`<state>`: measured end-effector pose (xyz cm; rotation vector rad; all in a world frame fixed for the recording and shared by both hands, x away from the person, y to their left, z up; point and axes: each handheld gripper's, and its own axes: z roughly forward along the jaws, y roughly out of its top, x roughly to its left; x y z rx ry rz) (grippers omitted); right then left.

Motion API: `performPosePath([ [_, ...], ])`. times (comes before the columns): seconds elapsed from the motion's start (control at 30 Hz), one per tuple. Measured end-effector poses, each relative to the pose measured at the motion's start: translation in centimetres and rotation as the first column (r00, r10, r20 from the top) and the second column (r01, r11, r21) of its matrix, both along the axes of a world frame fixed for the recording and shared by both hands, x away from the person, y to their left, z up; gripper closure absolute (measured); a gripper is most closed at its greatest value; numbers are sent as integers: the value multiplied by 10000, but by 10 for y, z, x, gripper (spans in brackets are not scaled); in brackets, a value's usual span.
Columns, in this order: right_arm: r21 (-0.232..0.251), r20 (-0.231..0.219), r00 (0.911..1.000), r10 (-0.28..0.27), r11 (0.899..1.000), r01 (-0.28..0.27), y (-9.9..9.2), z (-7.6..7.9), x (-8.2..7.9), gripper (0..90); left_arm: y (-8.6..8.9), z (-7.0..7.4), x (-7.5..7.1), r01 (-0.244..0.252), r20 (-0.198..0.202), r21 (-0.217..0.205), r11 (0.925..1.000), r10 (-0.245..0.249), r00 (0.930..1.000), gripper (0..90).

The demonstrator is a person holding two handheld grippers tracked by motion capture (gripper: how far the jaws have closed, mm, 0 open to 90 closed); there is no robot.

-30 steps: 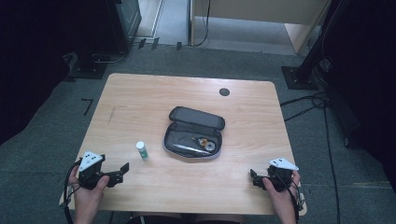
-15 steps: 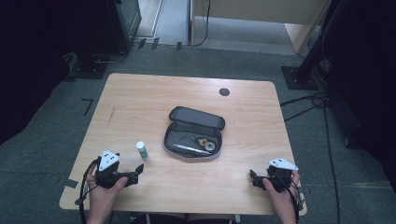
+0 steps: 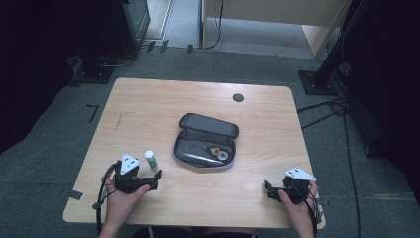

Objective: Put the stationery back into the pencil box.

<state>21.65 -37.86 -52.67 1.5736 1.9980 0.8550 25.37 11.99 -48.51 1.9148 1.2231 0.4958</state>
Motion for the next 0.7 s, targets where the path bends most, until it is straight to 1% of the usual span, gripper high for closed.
performPosePath([
  [0.07, 2, 0, 10000, 0, 10000, 0, 0, 0, 0, 0, -1, 1, 1, -53, 28, 27, 10000, 53, 10000, 40],
  [0.1, 0, 0, 10000, 0, 10000, 0, 0, 0, 0, 0, -2, 1, 3, -40, 21, 22, 10000, 39, 10000, 40],
  [0.17, -2, -1, 10000, 5, 10000, -5, 0, 0, 0, 0, -6, 2, 7, -168, 65, 145, 9998, 167, 9998, 56],
  [0.27, -5, 1, 10000, 13, 10000, -13, 0, 0, 0, 0, -9, 2, 9, -235, 124, 301, 9993, 231, 9997, 86],
  [0.3, -4, -1, 10000, 11, 10000, -11, 0, 0, 0, 0, -11, 2, 9, -326, 152, 375, 9988, 321, 9994, 97],
  [0.33, -5, 2, 10000, 12, 10000, -12, 0, 0, 0, 0, -12, 3, 10, -392, 178, 427, 9983, 385, 9991, 126],
  [0.37, -2, -2, 10000, 17, 10000, -17, 0, 0, 0, 0, -12, 3, 11, -438, 181, 393, 9983, 431, 9989, 140],
  [0.43, -4, 6, 10000, 31, 10000, -31, 0, 0, 0, 0, -10, 5, 11, -681, 282, 199, 9975, 675, 9973, 160],
  [0.5, -1, 6, 10000, 32, 10000, -32, 0, 0, 0, 0, -7, 8, 11, -883, 384, -1, 9961, 883, 9954, 205],
  [0.57, 2, 5, 10000, 38, 10000, -38, 0, 0, 0, 0, -7, 9, 12, -894, 416, -27, 9960, 894, 9951, 253],
  [0.7, 5, 6, 10000, 39, 10000, -39, 0, 0, 0, 0, -10, 10, 13, -1015, 462, 297, 9944, 1001, 9939, 356],
])
